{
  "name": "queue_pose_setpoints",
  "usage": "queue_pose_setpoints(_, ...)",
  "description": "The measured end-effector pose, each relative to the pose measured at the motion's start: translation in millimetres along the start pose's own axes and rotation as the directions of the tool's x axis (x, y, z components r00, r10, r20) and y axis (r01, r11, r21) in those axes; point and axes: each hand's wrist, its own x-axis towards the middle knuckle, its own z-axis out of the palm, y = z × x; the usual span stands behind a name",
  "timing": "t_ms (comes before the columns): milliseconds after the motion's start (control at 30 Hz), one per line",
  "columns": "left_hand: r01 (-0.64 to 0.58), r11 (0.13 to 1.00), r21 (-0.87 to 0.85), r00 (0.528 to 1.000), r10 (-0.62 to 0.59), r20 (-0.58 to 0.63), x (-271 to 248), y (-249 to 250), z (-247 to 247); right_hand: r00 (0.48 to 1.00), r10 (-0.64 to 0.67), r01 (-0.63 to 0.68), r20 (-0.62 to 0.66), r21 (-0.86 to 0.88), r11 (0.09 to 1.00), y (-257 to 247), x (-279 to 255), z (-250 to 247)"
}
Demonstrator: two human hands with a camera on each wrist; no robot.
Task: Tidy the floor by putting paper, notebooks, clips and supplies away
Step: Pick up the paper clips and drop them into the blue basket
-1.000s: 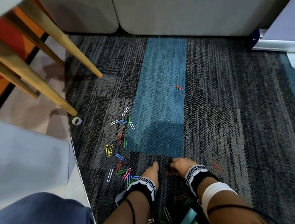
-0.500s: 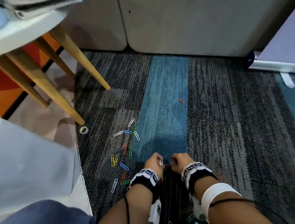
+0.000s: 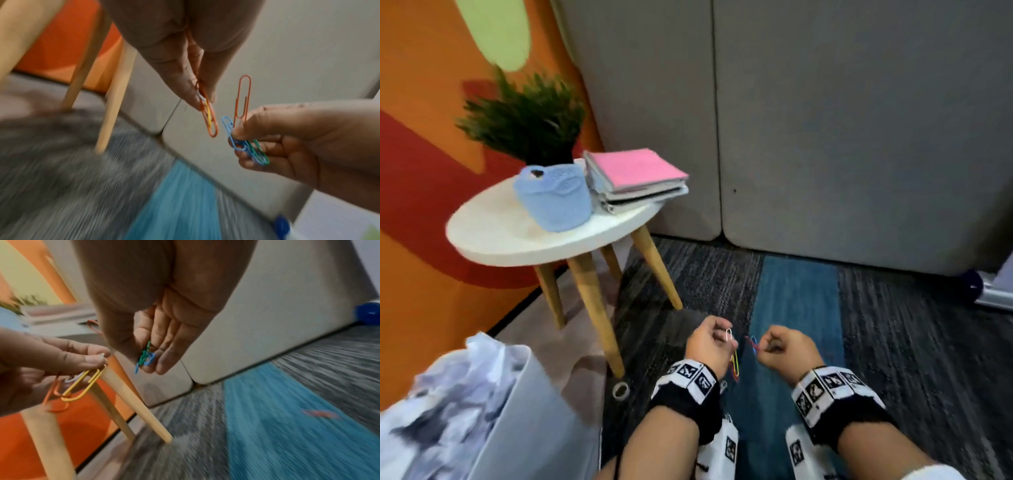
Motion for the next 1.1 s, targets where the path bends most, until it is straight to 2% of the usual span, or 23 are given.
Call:
queue_pose_setpoints(167,-0.209,0.978,-0.015,0.972,0.206,-0.112,27,72,-71,0.985,-0.168,0.171,-0.049,0.085,0.982,-96,40,-15)
queue_pose_setpoints(333,-0.336,0.941,-0.031,0.922,0.322,-0.215,53,133,-137,0.934,-0.35,0.356,-0.066,0.128,0.926,-200,68,-10)
queue_pose_setpoints(567,-0.469,0.878,0.093,0.781,0.462,-0.42,74,206,-246,0.873,-0.481,0.488,-0.084,0.201,0.85,-327,99,7)
queue_pose_setpoints(633,-0.473,0.87,0.138,0.743,0.478,-0.469,81,211,-275,0.863,-0.495,0.505,-0.101,0.207,0.838,-355,105,18)
queue_pose_setpoints(700,-0.443,0.882,0.163,0.726,0.459,-0.512,92,207,-301,0.858,-0.5,0.514,-0.118,0.205,0.833,-375,112,33)
queue_pose_setpoints(833,-0.37,0.916,0.158,0.719,0.39,-0.576,112,185,-331,0.848,-0.511,0.528,-0.141,0.136,0.839,-393,125,68)
queue_pose_setpoints(967,-0.303,0.928,0.218,0.769,0.373,-0.519,124,162,-335,0.84,-0.527,0.532,-0.129,0.006,0.846,-393,136,96)
queue_pose_setpoints(1100,-0.289,0.902,0.321,0.794,0.413,-0.445,127,151,-335,0.849,-0.528,0.52,-0.009,-0.164,0.838,-391,139,104)
